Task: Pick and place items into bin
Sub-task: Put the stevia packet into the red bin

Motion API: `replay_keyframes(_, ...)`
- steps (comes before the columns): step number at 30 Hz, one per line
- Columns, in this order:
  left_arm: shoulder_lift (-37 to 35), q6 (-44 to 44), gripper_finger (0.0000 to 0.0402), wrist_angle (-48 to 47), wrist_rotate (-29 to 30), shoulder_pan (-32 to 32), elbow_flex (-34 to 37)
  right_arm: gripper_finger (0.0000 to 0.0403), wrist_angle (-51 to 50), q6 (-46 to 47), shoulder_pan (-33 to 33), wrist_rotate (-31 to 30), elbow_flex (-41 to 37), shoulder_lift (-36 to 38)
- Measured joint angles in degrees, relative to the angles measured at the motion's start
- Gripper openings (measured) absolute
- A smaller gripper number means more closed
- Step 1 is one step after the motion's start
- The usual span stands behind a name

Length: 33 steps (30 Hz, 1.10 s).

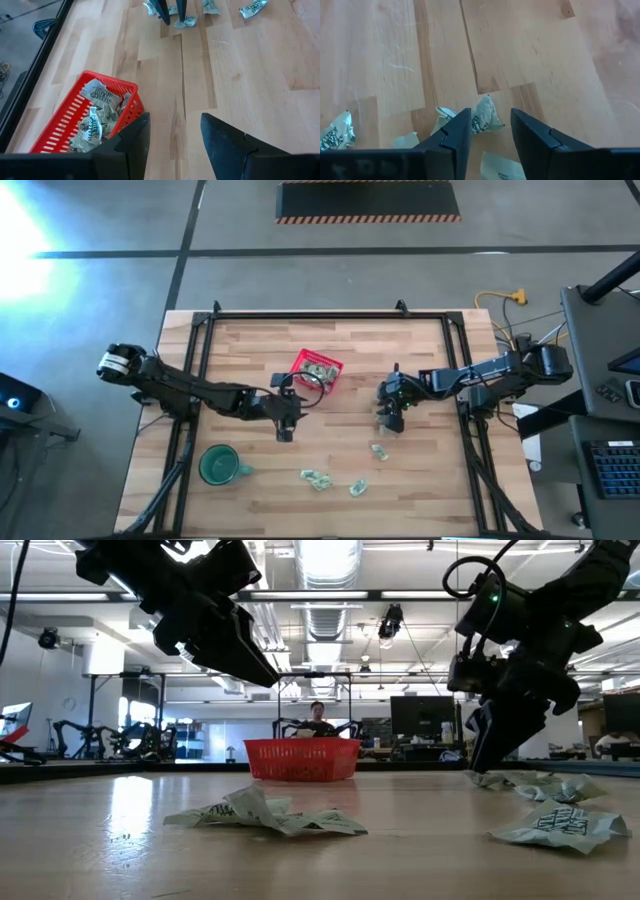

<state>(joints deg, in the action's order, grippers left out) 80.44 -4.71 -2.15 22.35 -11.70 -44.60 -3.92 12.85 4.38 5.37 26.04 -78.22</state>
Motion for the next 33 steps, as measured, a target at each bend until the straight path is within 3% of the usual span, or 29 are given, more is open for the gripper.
replay_keyframes(20, 0.0, 0.0, 0.016, 0.0, 0.0, 0.0, 0.0, 0.0056, 1.5, -1.0, 0.0, 0.4, -0.4, 0.0)
replay_keyframes(33, 0.0, 0.0, 0.016, -0.1, 0.0, 0.0, 0.0, 0.0052, 2.6, -0.6, 0.0, 1.0, -1.1, 0.0)
